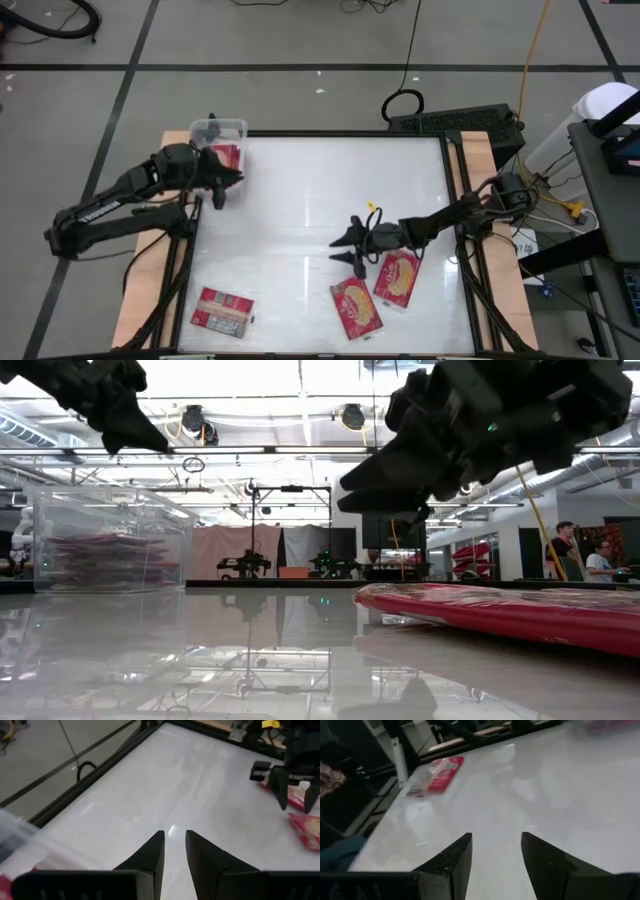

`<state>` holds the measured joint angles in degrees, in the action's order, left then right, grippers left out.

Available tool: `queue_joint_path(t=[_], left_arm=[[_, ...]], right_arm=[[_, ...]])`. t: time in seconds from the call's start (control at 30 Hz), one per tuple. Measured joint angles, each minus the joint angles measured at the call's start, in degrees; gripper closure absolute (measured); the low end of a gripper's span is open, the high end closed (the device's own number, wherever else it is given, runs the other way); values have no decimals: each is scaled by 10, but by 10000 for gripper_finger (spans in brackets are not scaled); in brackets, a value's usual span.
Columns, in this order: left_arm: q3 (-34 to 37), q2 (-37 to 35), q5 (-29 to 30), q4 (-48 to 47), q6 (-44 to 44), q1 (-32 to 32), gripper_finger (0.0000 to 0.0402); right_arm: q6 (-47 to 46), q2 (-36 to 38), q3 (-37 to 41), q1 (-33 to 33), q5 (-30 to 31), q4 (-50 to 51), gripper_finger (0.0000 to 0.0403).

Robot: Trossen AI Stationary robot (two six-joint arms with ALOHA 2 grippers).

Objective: Sort popcorn bags into baskets
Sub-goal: Stack the red popcorn pack into the bin

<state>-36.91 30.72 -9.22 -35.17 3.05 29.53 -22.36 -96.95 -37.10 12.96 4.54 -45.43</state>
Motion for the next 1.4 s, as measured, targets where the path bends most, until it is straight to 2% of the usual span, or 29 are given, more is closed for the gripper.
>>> queue_joint_path(t=[0.13,0.33,0.6,0.87,0.97,1.07,1.17,1.4], left_arm=[[11,0,46,42,20,-77,321],[77,0,52,194,43,-165,321],[152,17,53,378,48,-243,321],[169,105,79,488,45,-295,321],[169,147,83,521,39,-304,321],[169,189,84,555,32,-307,321],[169,227,84,596,31,-308,321],[169,302,84,676,17,-308,321]], right_arm=[[-44,0,-34,32,-2,92,238],[-115,0,-93,71,-21,242,238],[-166,0,-97,87,-46,295,222],[-111,-5,-94,86,-49,303,175],[-113,-19,-83,85,-81,304,174],[-102,-39,-79,84,-97,298,188],[-92,-54,-77,82,-99,286,219],[-48,-57,-76,68,-107,283,337]])
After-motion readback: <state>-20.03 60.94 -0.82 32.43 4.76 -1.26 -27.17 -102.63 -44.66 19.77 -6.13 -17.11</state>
